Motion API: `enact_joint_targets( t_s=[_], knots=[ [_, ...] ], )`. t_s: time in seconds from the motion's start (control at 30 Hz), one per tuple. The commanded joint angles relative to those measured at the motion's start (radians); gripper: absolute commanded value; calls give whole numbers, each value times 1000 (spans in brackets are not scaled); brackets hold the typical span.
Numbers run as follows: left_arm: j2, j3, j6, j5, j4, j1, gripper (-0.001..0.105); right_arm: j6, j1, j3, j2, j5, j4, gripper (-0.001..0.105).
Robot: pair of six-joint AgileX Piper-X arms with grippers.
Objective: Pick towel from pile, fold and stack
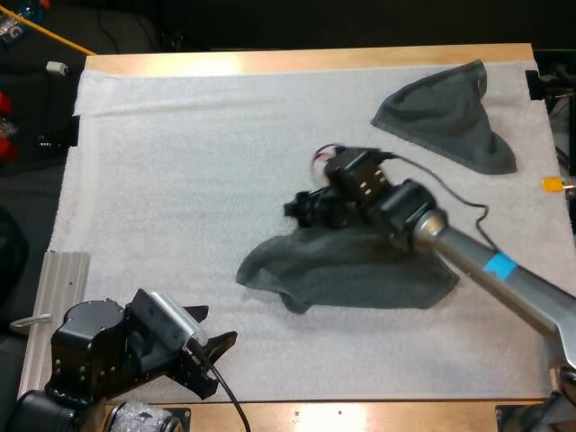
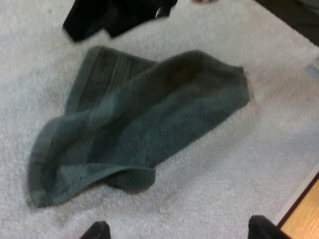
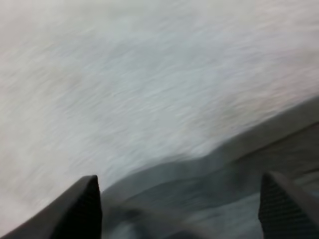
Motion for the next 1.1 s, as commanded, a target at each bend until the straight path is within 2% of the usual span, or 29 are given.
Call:
enact_joint_targets(
  t_s=[0.0, 0.13, 0.33, 0.43, 1.07],
  knots=[
    [2, 7, 6, 7, -17, -6, 56, -27, -27, -8, -7, 3, 15, 64],
    [4, 31, -19, 5, -46, -6, 56, -89, -103, -8, -7, 15, 32, 64],
    [4, 36, -25, 5, -61, -6, 56, -115, -179, -9, 3, 59, 35, 63],
    [4, 36, -25, 5, -66, -6, 56, -130, -188, -14, 28, 53, 38, 60],
    [4, 36, -25, 5, -66, -6, 56, -140, -188, -127, 287, 44, 53, 60]
  ],
)
